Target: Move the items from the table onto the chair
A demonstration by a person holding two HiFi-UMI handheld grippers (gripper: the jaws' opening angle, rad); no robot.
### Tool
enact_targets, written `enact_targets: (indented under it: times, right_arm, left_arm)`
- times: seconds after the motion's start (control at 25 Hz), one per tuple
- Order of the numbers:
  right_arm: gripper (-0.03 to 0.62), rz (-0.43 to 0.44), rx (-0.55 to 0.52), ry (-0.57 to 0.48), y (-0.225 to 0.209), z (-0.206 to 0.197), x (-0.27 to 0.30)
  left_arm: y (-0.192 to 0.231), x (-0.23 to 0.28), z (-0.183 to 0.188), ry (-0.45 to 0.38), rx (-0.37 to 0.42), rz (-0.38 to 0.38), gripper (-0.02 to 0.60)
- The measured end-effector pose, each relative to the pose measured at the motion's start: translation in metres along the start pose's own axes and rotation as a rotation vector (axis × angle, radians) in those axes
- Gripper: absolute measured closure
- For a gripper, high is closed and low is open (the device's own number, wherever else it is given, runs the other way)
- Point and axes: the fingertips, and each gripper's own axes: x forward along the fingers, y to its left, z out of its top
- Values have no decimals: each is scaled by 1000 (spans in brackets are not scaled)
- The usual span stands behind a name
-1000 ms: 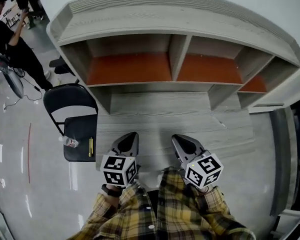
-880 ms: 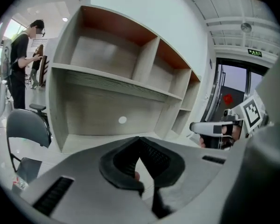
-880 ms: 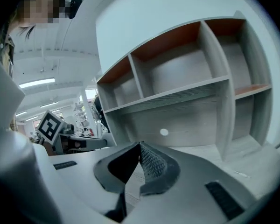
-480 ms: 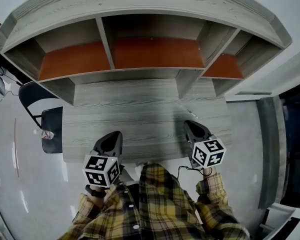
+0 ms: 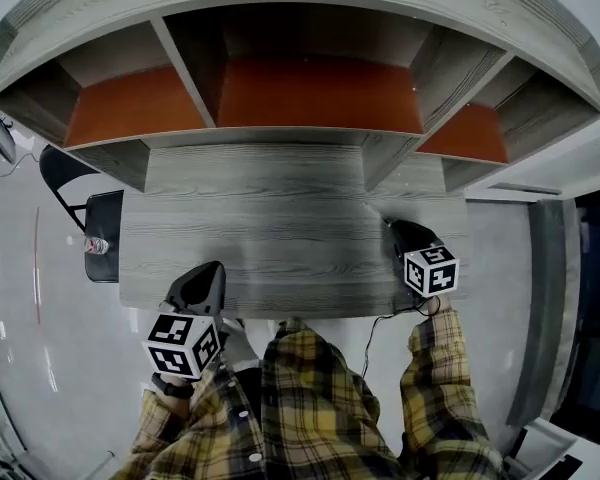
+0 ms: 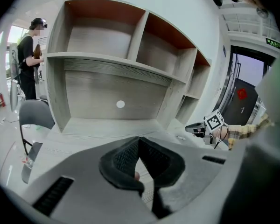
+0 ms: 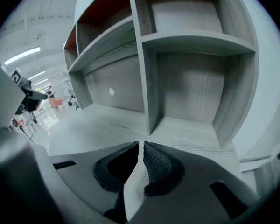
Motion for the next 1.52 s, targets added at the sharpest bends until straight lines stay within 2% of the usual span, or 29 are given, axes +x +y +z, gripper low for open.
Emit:
enact_targets:
  times: [0.08,0.16,0.28,0.48,0.6,0.68,0.72,0.88,1.08,1.24,1.4,1.52]
  right_arm:
    - [555,25,-51,46,-7,-10,14]
    - [484,66,-77,86,-11,-19,27]
    - [453,102,-107,150,-18,-35,43]
    - [451,86,-140,239,-34,-58,62]
    - [457,68,-181,259,-33,-67,64]
    - [478,58,-190,257,-32,-68,64]
    - [522,51,-192,259,-33,-68,65]
    - [528,35,-180,278,-31,-69,65]
    - [530,23,-57,222,-19,-59,59]
    - [530,43,-6,163,7,-43,50]
    - [530,69,30,111,50,-22,43]
    - [530,84,27,89,99,-8,41]
  left_arm:
    - [2,-1,-3,12,-2,14,577]
    - [3,0,-5,23,-6,23,577]
    - [3,2,-9,37,-15,31,577]
    - [3,6,-13,49,-21,40,577]
    - [5,5,-15,52,-32,50,577]
    - [7,4,-15,49,-36,54,577]
    - [8,4,-15,47,-38,55,577]
    - [8,2,-16,35,-42,53,577]
    - [15,-12,-19,12,-59,59,577]
    - [30,-27,-26,-11,-83,75,577]
    - [54,-46,-34,-45,-125,83,577]
    - [83,-65,-42,-65,-153,80,577]
